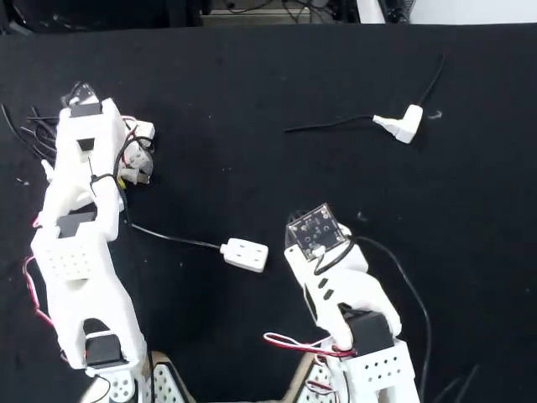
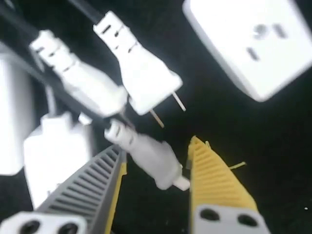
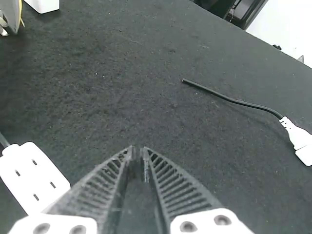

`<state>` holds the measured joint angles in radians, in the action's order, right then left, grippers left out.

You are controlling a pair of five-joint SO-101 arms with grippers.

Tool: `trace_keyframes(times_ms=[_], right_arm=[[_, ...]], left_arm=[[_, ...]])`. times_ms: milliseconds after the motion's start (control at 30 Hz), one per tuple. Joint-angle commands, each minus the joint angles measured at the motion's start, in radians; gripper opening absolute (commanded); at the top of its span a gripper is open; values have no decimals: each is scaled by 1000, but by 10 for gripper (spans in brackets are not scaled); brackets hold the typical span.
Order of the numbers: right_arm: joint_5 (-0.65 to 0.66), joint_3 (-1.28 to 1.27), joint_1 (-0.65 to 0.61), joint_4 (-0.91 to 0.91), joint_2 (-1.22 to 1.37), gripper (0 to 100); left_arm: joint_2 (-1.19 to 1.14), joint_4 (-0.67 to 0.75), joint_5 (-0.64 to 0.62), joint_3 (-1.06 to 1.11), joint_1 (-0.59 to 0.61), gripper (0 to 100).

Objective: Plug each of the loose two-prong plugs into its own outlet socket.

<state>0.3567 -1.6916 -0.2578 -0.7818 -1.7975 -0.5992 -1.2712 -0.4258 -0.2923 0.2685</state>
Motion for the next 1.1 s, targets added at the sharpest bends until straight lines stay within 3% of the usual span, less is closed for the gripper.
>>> trace_keyframes(times_ms=[0, 200, 367, 700, 833, 1067], right_arm=[[2, 8, 14, -6, -79, 12], [2, 8, 14, -6, -79, 12], [2, 8, 14, -6, -79, 12], [2, 8, 14, -6, -79, 12], [2, 8, 14, -6, -79, 12], [2, 8, 14, -6, -79, 12]], left_arm=[[-32, 11, 0, -45, 28, 202], [-32, -92, 0, -119, 25, 188], [-34, -262, 0, -232, 13, 23], [-34, -491, -3, -492, -50, 30], [18, -493, -2, -510, -71, 30], [224, -491, -6, -344, -119, 30]])
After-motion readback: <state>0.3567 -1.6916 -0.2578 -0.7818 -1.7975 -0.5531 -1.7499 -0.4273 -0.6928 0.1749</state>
